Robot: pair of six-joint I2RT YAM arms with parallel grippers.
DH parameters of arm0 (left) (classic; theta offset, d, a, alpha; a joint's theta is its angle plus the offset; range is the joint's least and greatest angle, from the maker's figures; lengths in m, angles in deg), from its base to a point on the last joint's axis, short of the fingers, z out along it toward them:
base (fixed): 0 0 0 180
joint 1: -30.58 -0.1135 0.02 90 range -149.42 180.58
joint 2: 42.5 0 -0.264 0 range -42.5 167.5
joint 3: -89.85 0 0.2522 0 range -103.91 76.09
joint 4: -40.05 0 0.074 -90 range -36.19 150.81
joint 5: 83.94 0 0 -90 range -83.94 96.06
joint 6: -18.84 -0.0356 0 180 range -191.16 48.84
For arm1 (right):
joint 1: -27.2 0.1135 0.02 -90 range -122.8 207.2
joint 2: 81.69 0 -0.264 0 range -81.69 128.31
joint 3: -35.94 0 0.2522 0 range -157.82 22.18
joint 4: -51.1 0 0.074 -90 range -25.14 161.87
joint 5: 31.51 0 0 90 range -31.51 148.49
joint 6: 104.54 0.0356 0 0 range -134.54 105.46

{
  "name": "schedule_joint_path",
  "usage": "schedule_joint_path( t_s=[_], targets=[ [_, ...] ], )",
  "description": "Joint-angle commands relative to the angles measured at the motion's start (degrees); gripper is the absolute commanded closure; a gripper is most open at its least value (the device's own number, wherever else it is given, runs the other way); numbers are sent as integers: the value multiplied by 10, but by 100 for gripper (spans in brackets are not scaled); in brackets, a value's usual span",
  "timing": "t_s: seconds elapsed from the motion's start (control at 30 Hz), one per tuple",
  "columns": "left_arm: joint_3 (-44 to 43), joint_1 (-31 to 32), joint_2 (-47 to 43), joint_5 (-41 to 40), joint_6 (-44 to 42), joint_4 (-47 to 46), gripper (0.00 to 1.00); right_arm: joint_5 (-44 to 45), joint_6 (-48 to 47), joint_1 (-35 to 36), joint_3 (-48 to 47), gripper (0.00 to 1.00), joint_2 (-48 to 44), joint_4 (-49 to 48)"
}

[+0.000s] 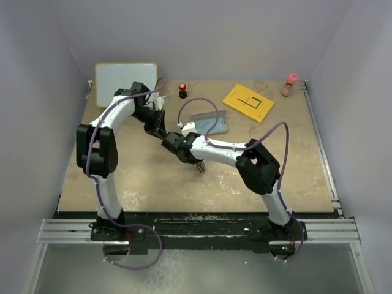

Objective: Organize the sunglasses
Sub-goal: Place the sunglasses at the center of the board.

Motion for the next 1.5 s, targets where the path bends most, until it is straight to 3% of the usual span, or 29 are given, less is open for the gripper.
schedule_joint_path(
  t_s=[0.0, 0.03, 0.2, 0.37, 0.7, 0.83, 0.9, 1.03, 1.23, 1.27, 1.3, 1.33, 1.47],
  targets=[
    [18, -2, -20, 8, -15, -13, 89, 0, 56, 2, -3, 100, 7, 81],
    [22, -2, -23, 6, -16, -16, 89, -7, 58, 2, 0, 100, 4, 74],
    [27, -2, -23, -3, -16, -14, 89, -11, 56, 2, -14, 68, 2, 76],
    [27, -2, -26, 1, -16, -17, 89, -4, 68, 2, -30, 61, 12, 94],
    [21, -2, -32, 3, -13, -11, 88, -70, 74, 2, -20, 60, -56, 73],
    [22, 2, -45, 7, -3, -15, 84, -123, 66, -6, 11, 49, -136, 17],
    [40, 5, -56, 6, 13, -32, 78, -160, 62, -17, 30, 47, -164, -9],
    [60, 27, -66, 10, 25, -44, 50, -194, 80, -36, 69, 48, -217, -25],
    [12, 159, -58, -2, 30, -47, 40, -272, 119, -191, 232, 44, -382, -93],
    [9, 177, -57, -10, 39, -58, 34, -267, 114, -220, 246, 41, -415, -94],
    [8, 193, -56, -16, 48, -71, 8, -257, 106, -236, 253, 38, -434, -87],
    [7, 206, -53, -18, 58, -87, 3, -246, 95, -250, 255, 35, -447, -67],
    [-12, 228, -15, -11, 80, -93, 2, -212, 68, -280, 255, 33, -472, -13]
  ],
)
